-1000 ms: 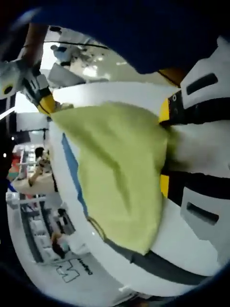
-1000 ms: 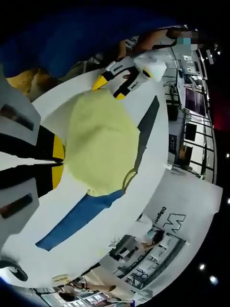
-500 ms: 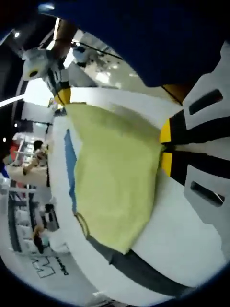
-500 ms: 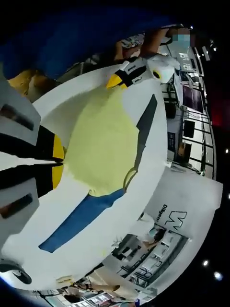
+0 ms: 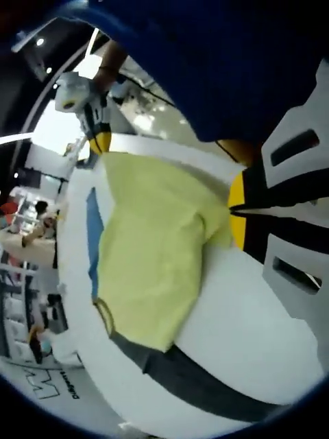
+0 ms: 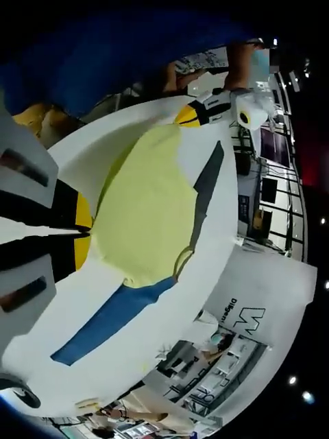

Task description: Fold the garment on the visible template until the final outline fits inside the template.

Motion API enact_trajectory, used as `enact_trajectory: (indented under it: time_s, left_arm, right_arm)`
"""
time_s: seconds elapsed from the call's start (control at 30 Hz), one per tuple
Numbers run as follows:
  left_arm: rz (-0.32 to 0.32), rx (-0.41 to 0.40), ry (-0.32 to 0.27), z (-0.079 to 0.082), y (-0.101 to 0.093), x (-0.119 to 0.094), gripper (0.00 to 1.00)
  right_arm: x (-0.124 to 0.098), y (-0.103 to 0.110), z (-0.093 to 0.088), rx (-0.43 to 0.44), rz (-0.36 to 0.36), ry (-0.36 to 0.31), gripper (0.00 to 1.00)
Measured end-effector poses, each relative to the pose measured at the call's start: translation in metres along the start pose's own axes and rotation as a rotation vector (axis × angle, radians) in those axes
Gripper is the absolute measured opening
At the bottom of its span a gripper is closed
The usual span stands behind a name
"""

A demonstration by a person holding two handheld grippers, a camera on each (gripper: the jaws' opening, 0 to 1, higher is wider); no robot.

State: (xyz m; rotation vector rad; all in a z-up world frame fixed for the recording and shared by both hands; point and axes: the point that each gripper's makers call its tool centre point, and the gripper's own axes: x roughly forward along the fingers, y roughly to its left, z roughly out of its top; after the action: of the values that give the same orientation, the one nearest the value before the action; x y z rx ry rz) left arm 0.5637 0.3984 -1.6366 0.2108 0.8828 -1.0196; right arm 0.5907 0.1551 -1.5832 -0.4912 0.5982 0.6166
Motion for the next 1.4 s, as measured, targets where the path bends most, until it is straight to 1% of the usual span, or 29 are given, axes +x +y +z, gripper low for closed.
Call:
enact_trajectory:
  time_s: [0.07,0.2,0.23,0.3,0.43,0.5,0.57,0.6,0.67,0.73,0.77,0.83,0.97,1.0,1.07,1.1,1.17,1.27,1.3,1.33,1.37,1.4]
  left_arm:
    - [-0.005,0.007,0.019,-0.004,-0.002,-0.002,0.02]
    - [-0.004,0.049,0.097,-0.019,-0.005,-0.007,0.02]
    - [-0.006,0.049,0.1,-0.021,-0.005,-0.007,0.02]
    - [0.015,0.048,0.084,-0.023,-0.001,-0.006,0.02]
    - [0.148,0.016,-0.018,-0.014,0.022,0.005,0.04]
    - [0.171,0.018,-0.025,-0.01,0.025,0.009,0.09]
    - [0.207,0.035,-0.036,-0.01,0.033,0.018,0.13]
    - [0.218,0.04,-0.041,-0.008,0.034,0.021,0.14]
    - [0.215,0.038,-0.032,-0.007,0.034,0.029,0.15]
    - [0.223,0.05,-0.032,-0.004,0.036,0.036,0.14]
    - [0.224,0.051,-0.03,-0.004,0.036,0.038,0.12]
    - [0.224,0.057,-0.017,-0.004,0.035,0.041,0.12]
    - [0.219,0.092,0.02,-0.013,0.035,0.048,0.13]
    - [0.217,0.1,0.003,-0.008,0.032,0.049,0.12]
    - [0.22,0.094,0.003,-0.007,0.031,0.05,0.09]
    - [0.219,0.095,0.003,-0.007,0.03,0.049,0.05]
    - [0.225,0.101,0.003,-0.007,0.03,0.049,0.05]
    - [0.234,0.095,0.004,-0.008,0.031,0.042,0.05]
    - [0.237,0.071,-0.003,-0.008,0.033,0.038,0.05]
    - [0.239,0.05,-0.008,-0.013,0.037,0.032,0.05]
    - [0.247,0.044,-0.013,-0.014,0.038,0.028,0.04]
    - [0.263,0.023,-0.023,-0.014,0.041,0.019,0.04]
  right_arm:
    - [0.0,0.002,-0.002,0.003,0.007,0.0,0.0]
    - [0.0,0.004,-0.004,0.001,0.018,0.004,0.0]
    - [0.0,0.005,-0.004,0.0,0.02,0.003,0.0]
    - [0.001,0.006,-0.004,-0.006,0.022,0.006,0.0]
    - [0.002,0.006,-0.005,-0.003,0.023,0.004,0.0]
    - [0.002,0.006,-0.004,0.002,0.023,0.002,0.0]
    - [0.002,0.006,-0.005,0.005,0.021,0.001,0.0]
    - [0.002,0.006,-0.004,0.008,0.021,0.0,0.0]
    - [0.002,0.006,-0.005,0.013,0.023,-0.001,0.0]
    - [0.001,0.007,-0.005,0.01,0.022,0.002,0.0]
    - [0.001,0.006,-0.005,0.008,0.022,0.002,0.0]
    - [0.001,0.005,-0.005,0.009,0.019,0.001,0.0]
    - [0.0,0.004,-0.004,0.014,0.016,-0.003,0.0]
    - [0.0,0.004,-0.004,0.013,0.016,-0.002,0.0]
    - [0.0,0.004,-0.004,0.011,0.016,-0.002,0.0]
    - [0.0,0.004,-0.004,0.01,0.016,-0.001,0.0]
    - [0.0,0.005,-0.004,0.011,0.018,0.0,0.0]
    - [0.0,0.005,-0.006,0.011,0.02,0.004,0.0]
    - [0.0,0.005,-0.006,0.014,0.02,0.004,0.0]
    - [0.0,0.006,-0.006,0.016,0.02,0.003,0.0]
    - [0.0,0.006,-0.006,0.017,0.021,0.003,0.0]
    - [0.0,0.006,-0.007,0.019,0.022,0.003,0.0]
